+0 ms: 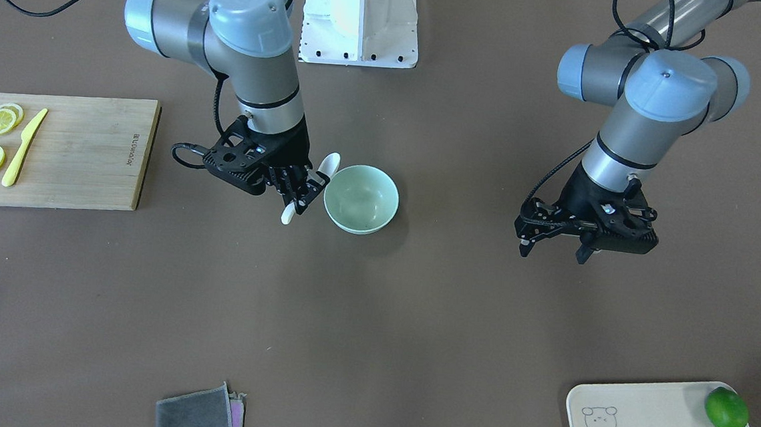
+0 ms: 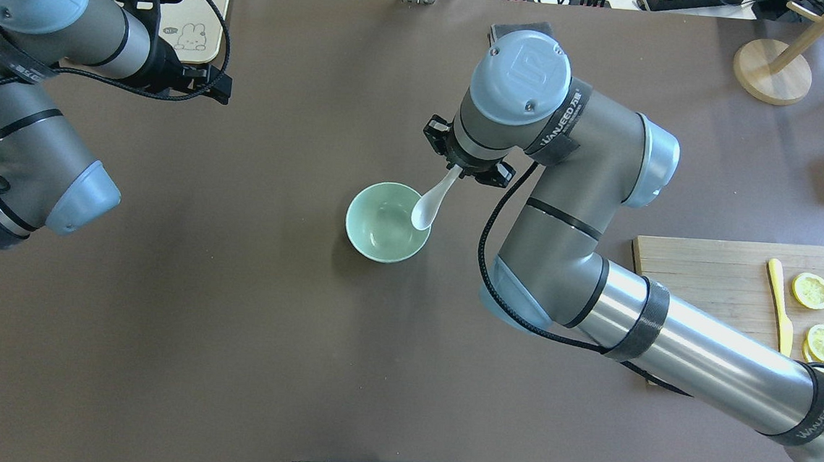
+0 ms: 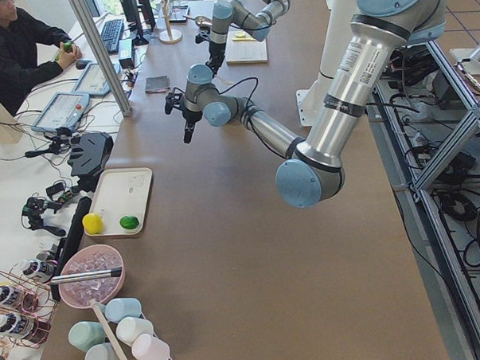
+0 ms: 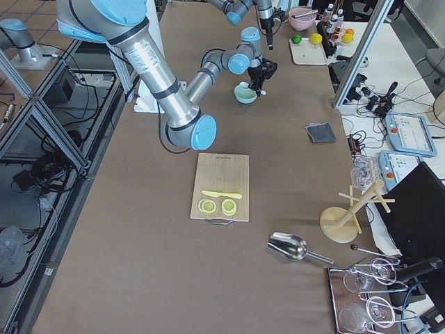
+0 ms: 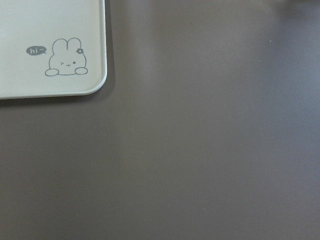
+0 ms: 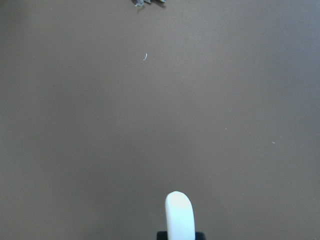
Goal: Place spoon in bowl
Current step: 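Lower the spoon into the bowl and open the right gripper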
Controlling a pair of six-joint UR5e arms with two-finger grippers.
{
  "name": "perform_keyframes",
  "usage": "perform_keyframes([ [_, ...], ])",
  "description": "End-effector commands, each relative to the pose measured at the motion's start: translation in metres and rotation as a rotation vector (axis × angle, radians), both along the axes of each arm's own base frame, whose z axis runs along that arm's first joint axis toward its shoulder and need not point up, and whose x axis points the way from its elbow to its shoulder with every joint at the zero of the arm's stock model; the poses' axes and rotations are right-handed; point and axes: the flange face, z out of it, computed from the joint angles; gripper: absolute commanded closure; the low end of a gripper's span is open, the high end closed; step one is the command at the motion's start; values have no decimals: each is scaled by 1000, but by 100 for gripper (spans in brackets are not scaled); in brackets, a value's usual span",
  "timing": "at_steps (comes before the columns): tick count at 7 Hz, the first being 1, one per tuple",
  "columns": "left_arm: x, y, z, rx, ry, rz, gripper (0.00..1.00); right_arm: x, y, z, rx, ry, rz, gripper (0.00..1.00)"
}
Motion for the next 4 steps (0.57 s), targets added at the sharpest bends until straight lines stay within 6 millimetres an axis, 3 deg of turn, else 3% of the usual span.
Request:
perform_keyframes([
  [1,-47,-13,21,-46,27,17,2,-31,1,-8,35,43,27,100],
  [2,-67,-15,38,-33,13,59,2,-43,-9,-17,44,58,44,100],
  [4,-71,-19,46,-36,7,55,2,-48,-18,-22,64,75,67,100],
])
